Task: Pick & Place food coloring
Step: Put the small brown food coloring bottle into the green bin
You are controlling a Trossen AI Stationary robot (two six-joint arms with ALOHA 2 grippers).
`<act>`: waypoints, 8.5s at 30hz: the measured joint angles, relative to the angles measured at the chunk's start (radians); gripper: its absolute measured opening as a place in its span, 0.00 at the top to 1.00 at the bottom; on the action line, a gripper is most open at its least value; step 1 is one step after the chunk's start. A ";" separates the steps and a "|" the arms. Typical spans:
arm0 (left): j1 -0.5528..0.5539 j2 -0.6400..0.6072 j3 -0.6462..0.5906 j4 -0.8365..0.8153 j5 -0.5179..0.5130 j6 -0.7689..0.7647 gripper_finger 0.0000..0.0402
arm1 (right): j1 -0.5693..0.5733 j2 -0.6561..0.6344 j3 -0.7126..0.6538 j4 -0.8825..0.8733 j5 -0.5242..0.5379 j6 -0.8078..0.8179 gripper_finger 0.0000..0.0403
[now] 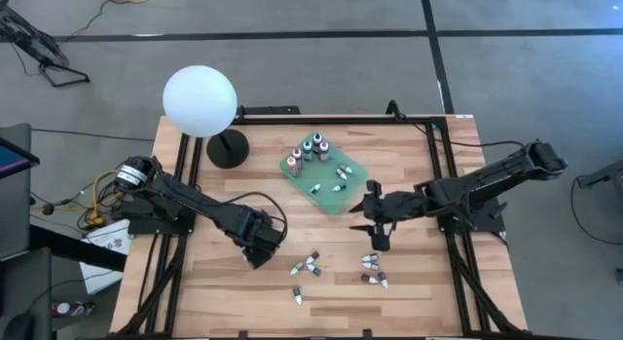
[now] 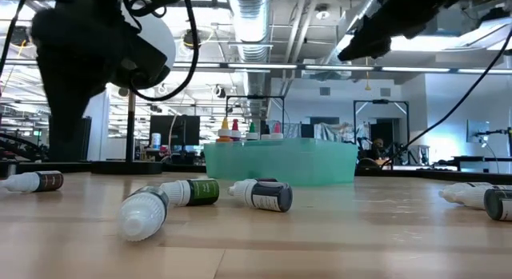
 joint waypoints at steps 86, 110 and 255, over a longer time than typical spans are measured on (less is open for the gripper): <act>-0.163 0.000 -0.146 0.304 -0.019 0.204 0.57 | 0.072 -0.038 0.000 0.048 -0.001 -0.002 0.49; -0.164 0.130 -0.129 0.296 0.036 0.197 0.57 | 0.072 -0.038 0.000 0.037 0.000 -0.002 0.49; 0.334 0.107 0.251 0.691 -0.145 0.984 0.53 | 0.143 -0.022 0.000 -0.113 -0.022 0.240 0.49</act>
